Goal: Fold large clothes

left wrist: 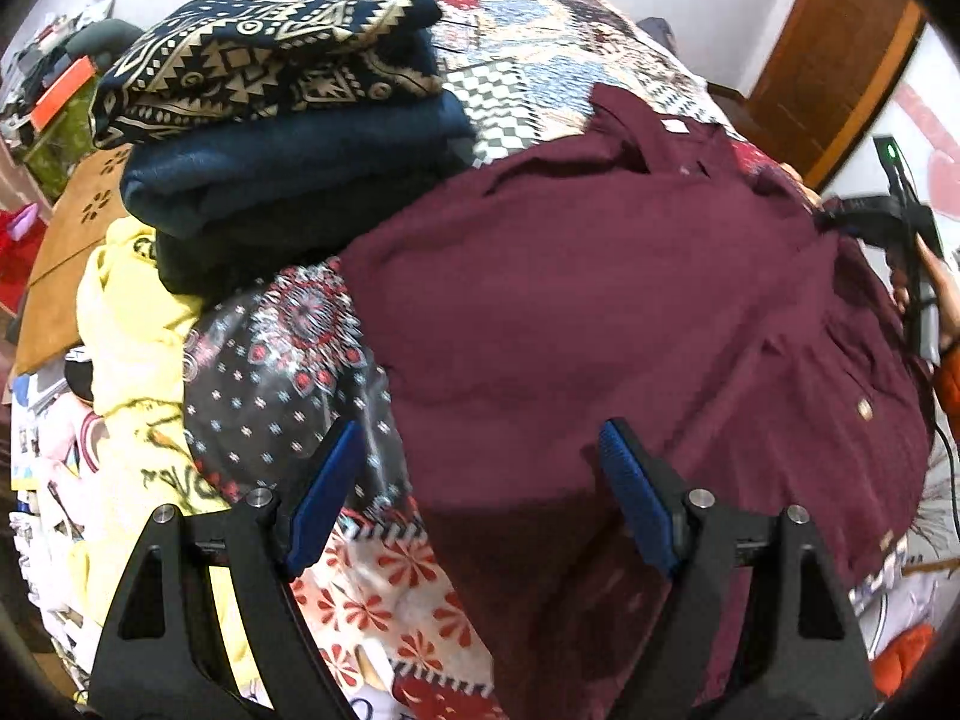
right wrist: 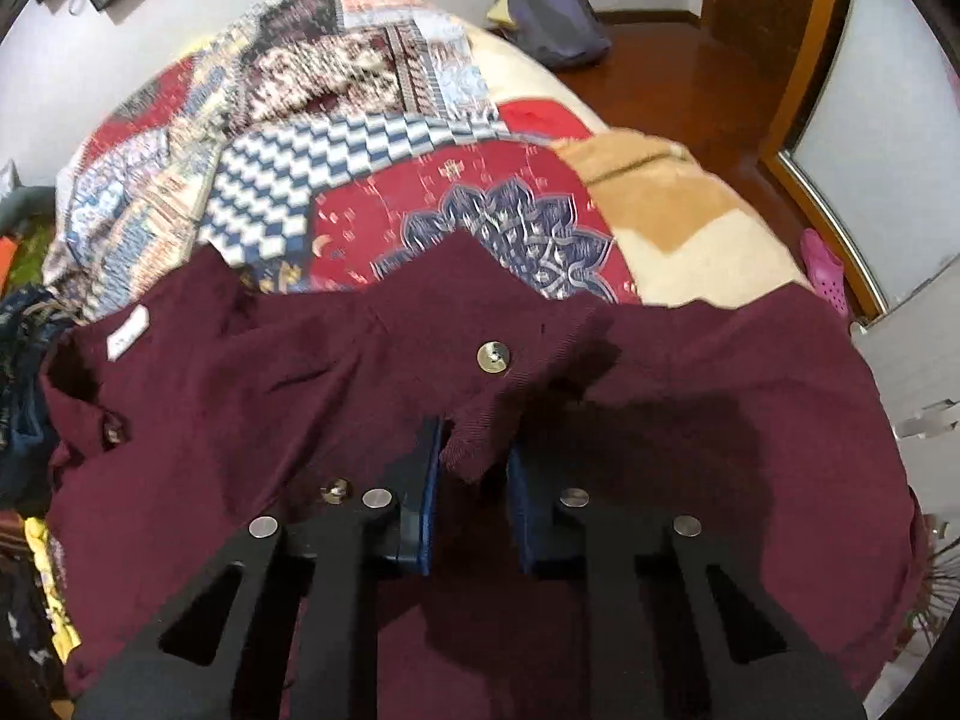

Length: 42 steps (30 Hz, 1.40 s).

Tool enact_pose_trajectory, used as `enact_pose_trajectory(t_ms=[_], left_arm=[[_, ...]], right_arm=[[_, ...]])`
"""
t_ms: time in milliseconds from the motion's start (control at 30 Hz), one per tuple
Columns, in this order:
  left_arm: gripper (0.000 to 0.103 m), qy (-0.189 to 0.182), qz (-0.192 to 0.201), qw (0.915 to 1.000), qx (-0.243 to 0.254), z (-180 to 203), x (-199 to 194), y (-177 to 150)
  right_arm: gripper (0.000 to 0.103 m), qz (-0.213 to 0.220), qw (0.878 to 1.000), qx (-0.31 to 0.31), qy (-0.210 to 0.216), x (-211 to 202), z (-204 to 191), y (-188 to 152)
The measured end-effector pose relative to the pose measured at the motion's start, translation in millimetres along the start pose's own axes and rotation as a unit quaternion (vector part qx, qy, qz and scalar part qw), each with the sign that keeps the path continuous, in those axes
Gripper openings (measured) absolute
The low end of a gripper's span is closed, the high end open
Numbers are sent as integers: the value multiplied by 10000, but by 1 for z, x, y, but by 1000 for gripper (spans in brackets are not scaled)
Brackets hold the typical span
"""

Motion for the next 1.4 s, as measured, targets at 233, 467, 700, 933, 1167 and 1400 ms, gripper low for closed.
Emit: enact_pose_trajectory(t_ms=[233, 467, 700, 933, 1167, 1400], left_arm=[[85, -210, 93, 9996, 190, 23, -10, -12], [66, 581, 78, 9977, 339, 40, 13, -26], [64, 1026, 283, 9942, -169, 16, 8, -32], [64, 794, -177, 9965, -217, 13, 20, -52], [64, 259, -184, 9992, -260, 13, -3, -56], [72, 141, 638, 9974, -314, 15, -52, -16]], right_arm=[[16, 759, 9958, -496, 135, -72, -24, 9], [15, 1315, 9878, -650, 513, -128, -34, 0], [15, 1024, 9925, -576, 330, -103, -2, -35], [16, 66, 9997, -141, 181, -48, 43, -75], [51, 203, 9990, -354, -169, -76, 46, -82], [54, 667, 9950, -717, -191, -117, 29, -79]])
Point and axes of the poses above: each gripper's, at about its wrist camera, not at the fingertips, and x roughly the way its jaws point, z to its right, y to its top, the point moved 1 cm from there along x, roughly the way its jaws point, and after that the axes turned 10 degrees about y, right-handed, at the moved point
